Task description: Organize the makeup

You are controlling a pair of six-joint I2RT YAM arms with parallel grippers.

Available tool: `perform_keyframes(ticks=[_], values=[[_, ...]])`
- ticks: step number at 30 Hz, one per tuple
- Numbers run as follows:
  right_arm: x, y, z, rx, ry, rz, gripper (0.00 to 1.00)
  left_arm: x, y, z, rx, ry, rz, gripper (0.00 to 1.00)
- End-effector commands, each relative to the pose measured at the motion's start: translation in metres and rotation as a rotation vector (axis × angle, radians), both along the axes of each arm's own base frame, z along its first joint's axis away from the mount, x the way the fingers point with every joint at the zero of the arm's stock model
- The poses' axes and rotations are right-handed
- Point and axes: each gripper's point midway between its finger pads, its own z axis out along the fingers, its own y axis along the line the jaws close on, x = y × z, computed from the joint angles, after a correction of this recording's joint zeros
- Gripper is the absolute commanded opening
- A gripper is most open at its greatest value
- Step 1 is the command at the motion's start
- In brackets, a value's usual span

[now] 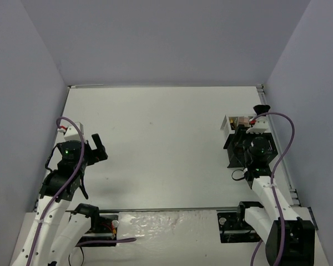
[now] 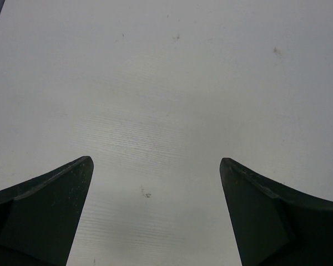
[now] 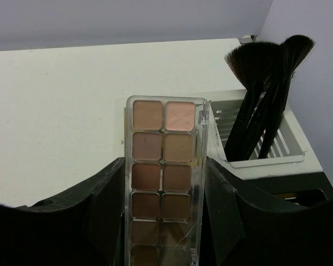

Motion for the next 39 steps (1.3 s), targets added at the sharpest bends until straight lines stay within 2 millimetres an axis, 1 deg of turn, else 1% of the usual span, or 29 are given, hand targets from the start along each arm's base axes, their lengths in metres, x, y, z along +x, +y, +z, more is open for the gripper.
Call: perform_keyframes(ticks=[1,3,6,7,11,13,16,19,20,22,23,24,26,29,30,31,34,36,39], values=[[-0.002,0.003,0.045,0.011,-0.163,0.018,0.23,0.01,0.001,0.016,-0.008,-0.057,0.016,0.97],[-0.007,0.002,0.05,0.014,-0.174,0.01,0.32,0.009,0.001,0.017,-0.009,-0.057,0.016,0.97],[-0.013,0.002,0.056,0.015,-0.161,0.007,0.54,0.009,0.001,0.016,-0.01,-0.057,0.016,0.97],[-0.015,0.003,0.06,0.031,-0.166,0.008,0.6,0.009,0.001,0.016,-0.01,-0.057,0.015,0.97],[-0.025,0.007,0.078,0.067,-0.193,0.021,0.7,0.009,0.001,0.016,-0.009,-0.058,0.016,0.97],[-0.027,0.005,0.079,0.058,-0.194,0.012,0.73,0.009,0.001,0.016,-0.009,-0.058,0.016,0.97],[-0.029,0.002,0.076,0.063,-0.183,-0.007,0.78,0.009,0.001,0.016,-0.01,-0.056,0.015,0.97],[-0.03,0.009,0.084,0.098,-0.197,0.026,0.81,0.009,0.001,0.016,-0.009,-0.056,0.016,0.97],[-0.032,0.013,0.088,0.115,-0.207,0.04,0.83,0.009,0.001,0.016,-0.009,-0.056,0.016,0.97],[-0.035,0.017,0.099,0.15,-0.204,0.058,0.94,0.009,0.001,0.016,-0.009,-0.057,0.016,0.97],[-0.038,0.018,0.106,0.164,-0.204,0.062,0.97,0.009,0.001,0.016,-0.009,-0.058,0.016,0.97],[-0.041,0.019,0.113,0.174,-0.205,0.064,0.99,0.009,0.001,0.016,-0.009,-0.058,0.016,0.97],[-0.051,0.02,0.129,0.192,-0.213,0.06,1.0,0.009,0.001,0.016,-0.009,-0.058,0.016,0.97],[-0.072,0.015,0.159,0.223,-0.252,0.024,1.0,0.009,0.001,0.017,-0.011,-0.059,0.014,0.97],[-0.078,0.014,0.161,0.236,-0.244,0.015,1.0,0.009,0.001,0.017,-0.011,-0.059,0.014,0.97],[-0.086,0.014,0.17,0.246,-0.258,0.011,1.0,0.009,0.0,0.017,-0.011,-0.059,0.012,0.97],[-0.102,0.017,0.184,0.266,-0.269,0.026,1.0,0.009,0.001,0.016,-0.009,-0.057,0.014,0.97],[-0.109,0.023,0.174,0.263,-0.207,0.052,1.0,0.009,0.001,0.016,-0.005,-0.055,0.016,0.97],[-0.115,0.023,0.163,0.265,-0.131,0.041,1.0,0.009,0.002,0.015,-0.004,-0.052,0.017,0.97]])
